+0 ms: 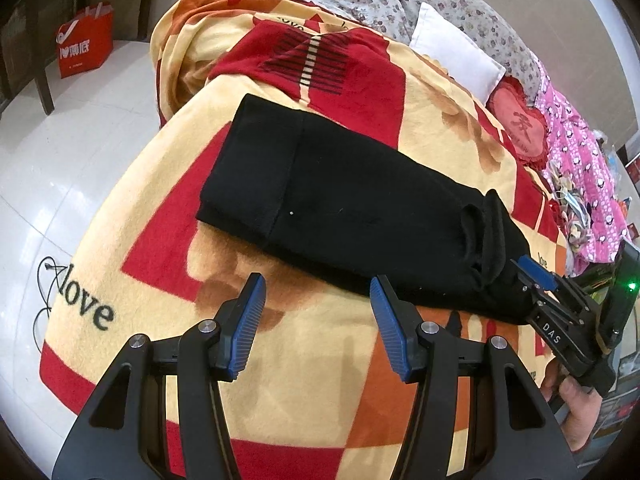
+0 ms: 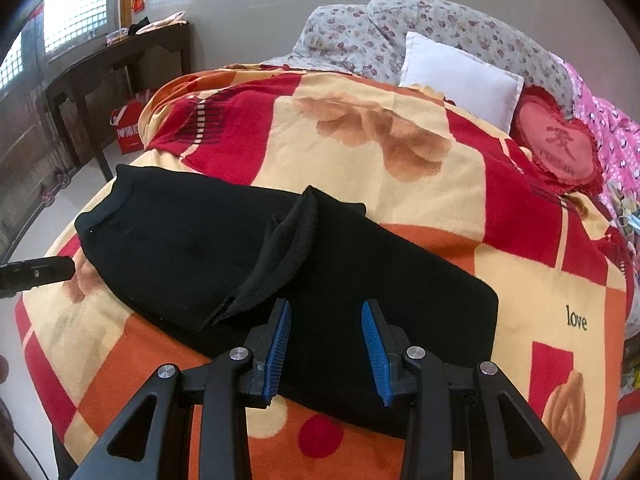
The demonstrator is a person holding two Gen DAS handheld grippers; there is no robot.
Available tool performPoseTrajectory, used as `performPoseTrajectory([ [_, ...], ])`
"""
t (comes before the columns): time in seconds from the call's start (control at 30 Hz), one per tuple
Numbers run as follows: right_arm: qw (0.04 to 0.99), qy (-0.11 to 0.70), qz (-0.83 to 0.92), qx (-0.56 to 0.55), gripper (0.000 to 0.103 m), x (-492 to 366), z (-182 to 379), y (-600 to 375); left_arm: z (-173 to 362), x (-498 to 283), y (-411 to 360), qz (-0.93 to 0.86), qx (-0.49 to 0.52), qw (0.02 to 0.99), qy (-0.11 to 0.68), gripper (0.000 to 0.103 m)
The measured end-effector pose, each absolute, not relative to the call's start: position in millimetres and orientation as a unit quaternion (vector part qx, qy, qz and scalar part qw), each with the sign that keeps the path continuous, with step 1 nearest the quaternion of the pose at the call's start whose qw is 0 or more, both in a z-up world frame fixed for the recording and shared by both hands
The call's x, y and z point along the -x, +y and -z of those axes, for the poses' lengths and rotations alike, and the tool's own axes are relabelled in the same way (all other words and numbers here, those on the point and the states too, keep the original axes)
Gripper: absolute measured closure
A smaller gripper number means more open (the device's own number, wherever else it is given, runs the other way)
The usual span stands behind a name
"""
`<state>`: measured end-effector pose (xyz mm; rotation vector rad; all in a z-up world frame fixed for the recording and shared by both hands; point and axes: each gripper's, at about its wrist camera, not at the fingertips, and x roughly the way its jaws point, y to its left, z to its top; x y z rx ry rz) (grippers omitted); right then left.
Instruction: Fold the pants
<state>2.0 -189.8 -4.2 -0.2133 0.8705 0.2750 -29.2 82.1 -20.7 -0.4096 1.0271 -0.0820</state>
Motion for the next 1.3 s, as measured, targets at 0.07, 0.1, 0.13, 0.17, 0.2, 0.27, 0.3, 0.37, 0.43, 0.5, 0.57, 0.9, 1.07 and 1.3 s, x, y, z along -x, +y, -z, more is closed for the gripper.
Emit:
performPoseTrajectory([
  [0.07, 0.89, 0.422, -0.132, 0.109, 0.068, -4.2, 4.9, -186.8, 22.7, 28.9, 84.4, 0.037, 0.198, 0.848, 0.49, 0.049],
  [0.1, 0.89, 0.423, -0.132, 0.11, 0.068, -5.2, 5.5, -186.0, 23.9, 28.9, 86.3, 0.036, 0.201, 0.847, 0.491, 0.049],
  [0.13, 0.889, 0.425, -0.13, 0.11, 0.068, -6.2, 6.5, -185.7, 24.4, 29.4, 88.0, 0.035, 0.204, 0.846, 0.492, 0.049],
  [0.17, 0.888, 0.428, -0.127, 0.11, 0.068, -7.6, 7.7, -185.5, 25.0, 29.5, 89.2, 0.035, 0.205, 0.846, 0.492, 0.049],
  [0.2, 0.886, 0.433, -0.125, 0.11, 0.068, -9.1, 9.4, -185.4, 25.4, 29.9, 90.6, 0.034, 0.207, 0.845, 0.491, 0.049],
  [0.27, 0.882, 0.442, -0.121, 0.115, 0.068, -11.2, 12.6, -185.3, 26.1, 31.2, 92.7, 0.033, 0.209, 0.845, 0.491, 0.049],
  [0.3, 0.88, 0.445, -0.116, 0.119, 0.068, -12.5, 13.9, -185.6, 26.6, 31.4, 94.1, 0.033, 0.211, 0.845, 0.491, 0.049],
  [0.37, 0.88, 0.447, -0.11, 0.121, 0.068, -13.7, 14.6, -186.4, 27.2, 31.3, 96.0, 0.032, 0.213, 0.845, 0.49, 0.049],
  [0.43, 0.879, 0.449, -0.103, 0.124, 0.068, -14.8, 14.6, -187.0, 27.4, 31.3, 98.1, 0.033, 0.216, 0.845, 0.489, 0.049],
  [0.5, 0.877, 0.453, -0.096, 0.131, 0.068, -16.8, 15.2, -188.3, 27.6, 31.0, 99.3, 0.034, 0.218, 0.845, 0.488, 0.049],
  [0.57, 0.875, 0.456, -0.089, 0.137, 0.068, -19.1, 16.0, -190.4, 28.2, 30.4, 100.0, 0.035, 0.218, 0.845, 0.487, 0.049],
  [0.9, 0.87, 0.464, -0.078, 0.144, 0.068, -25.8, 17.3, -191.1, 33.4, 29.2, 105.7, 0.04, 0.23, 0.839, 0.491, 0.049],
  [1.07, 0.869, 0.466, -0.076, 0.145, 0.068, -28.5, 18.3, -189.9, 36.1, 28.6, 108.8, 0.038, 0.236, 0.837, 0.492, 0.049],
  [1.3, 0.879, 0.447, -0.14, 0.087, 0.068, -30.6, -0.4, -185.8, 38.7, 30.8, 114.2, 0.035, 0.249, 0.832, 0.494, 0.049],
])
